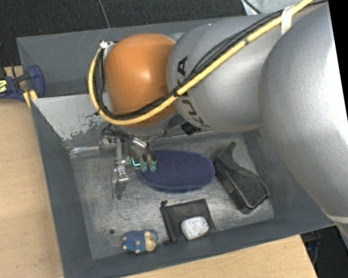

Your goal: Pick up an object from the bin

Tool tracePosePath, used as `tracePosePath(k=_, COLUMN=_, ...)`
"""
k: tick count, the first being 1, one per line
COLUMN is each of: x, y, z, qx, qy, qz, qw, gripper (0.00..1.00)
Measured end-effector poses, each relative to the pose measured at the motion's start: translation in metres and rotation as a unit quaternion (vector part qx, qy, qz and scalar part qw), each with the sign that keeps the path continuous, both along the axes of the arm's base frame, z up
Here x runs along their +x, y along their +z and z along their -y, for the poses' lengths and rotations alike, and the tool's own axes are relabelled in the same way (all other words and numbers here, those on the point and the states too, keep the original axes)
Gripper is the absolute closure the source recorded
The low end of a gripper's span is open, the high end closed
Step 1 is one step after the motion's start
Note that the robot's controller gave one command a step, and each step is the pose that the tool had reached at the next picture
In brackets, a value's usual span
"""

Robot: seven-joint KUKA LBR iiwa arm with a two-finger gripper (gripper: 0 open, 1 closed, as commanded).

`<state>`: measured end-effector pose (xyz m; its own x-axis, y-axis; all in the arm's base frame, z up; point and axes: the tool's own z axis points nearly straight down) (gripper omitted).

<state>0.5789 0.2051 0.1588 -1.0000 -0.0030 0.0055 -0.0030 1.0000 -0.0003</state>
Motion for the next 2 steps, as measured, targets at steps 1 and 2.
tracePosePath(k=1, x=-0.034, y=-0.026, z=0.081, qx=-0.002, qy=-0.009, qz=0.001, qw=1.0, gripper=0.0)
tracePosePath(k=2, x=0.016, y=-0.06, z=0.148, qx=-0.001, qy=0.095, qz=0.0056, qw=0.9955, gripper=0.0)
